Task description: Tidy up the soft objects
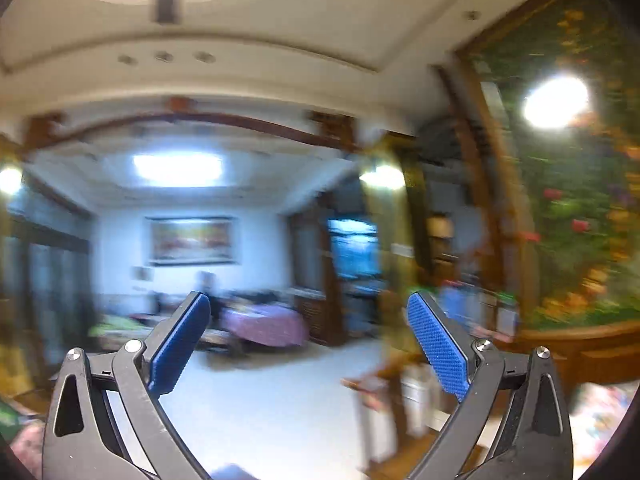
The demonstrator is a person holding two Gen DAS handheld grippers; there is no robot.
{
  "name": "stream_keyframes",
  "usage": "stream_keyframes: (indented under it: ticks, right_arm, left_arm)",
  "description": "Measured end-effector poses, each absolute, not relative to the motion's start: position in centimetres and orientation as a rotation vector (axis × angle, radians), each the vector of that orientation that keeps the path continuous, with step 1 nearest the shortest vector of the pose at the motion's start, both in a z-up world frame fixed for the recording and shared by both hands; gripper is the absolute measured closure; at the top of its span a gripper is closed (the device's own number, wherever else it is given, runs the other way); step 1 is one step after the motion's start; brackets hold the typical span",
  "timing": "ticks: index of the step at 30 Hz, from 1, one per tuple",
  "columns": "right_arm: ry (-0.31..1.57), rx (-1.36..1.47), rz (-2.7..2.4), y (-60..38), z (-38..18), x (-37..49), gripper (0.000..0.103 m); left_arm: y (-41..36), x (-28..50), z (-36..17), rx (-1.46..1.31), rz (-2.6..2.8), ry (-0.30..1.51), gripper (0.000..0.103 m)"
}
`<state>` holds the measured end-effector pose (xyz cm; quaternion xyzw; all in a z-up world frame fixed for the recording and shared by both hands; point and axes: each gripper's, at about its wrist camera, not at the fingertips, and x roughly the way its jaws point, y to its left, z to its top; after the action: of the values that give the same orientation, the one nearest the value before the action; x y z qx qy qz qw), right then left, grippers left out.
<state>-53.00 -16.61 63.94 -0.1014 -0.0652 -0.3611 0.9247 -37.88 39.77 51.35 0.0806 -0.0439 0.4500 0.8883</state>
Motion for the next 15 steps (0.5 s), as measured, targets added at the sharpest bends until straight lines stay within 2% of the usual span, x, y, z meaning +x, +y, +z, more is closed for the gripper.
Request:
stream_keyframes:
  ticks: [6,15]
  right_arm:
    - [0.002,-0.197,-0.546,-14.6,53.1,-49.4,0.0]
    - [0.401,-0.086,-0.098,-10.9,24.1,-37.5,0.0]
  left_arm:
    - [33.2,-36.1,40.5,0.069,0.436,0.061,0.003]
    - [16.7,-28.9,26.3,-0.121,-0.183,0.275,0.003]
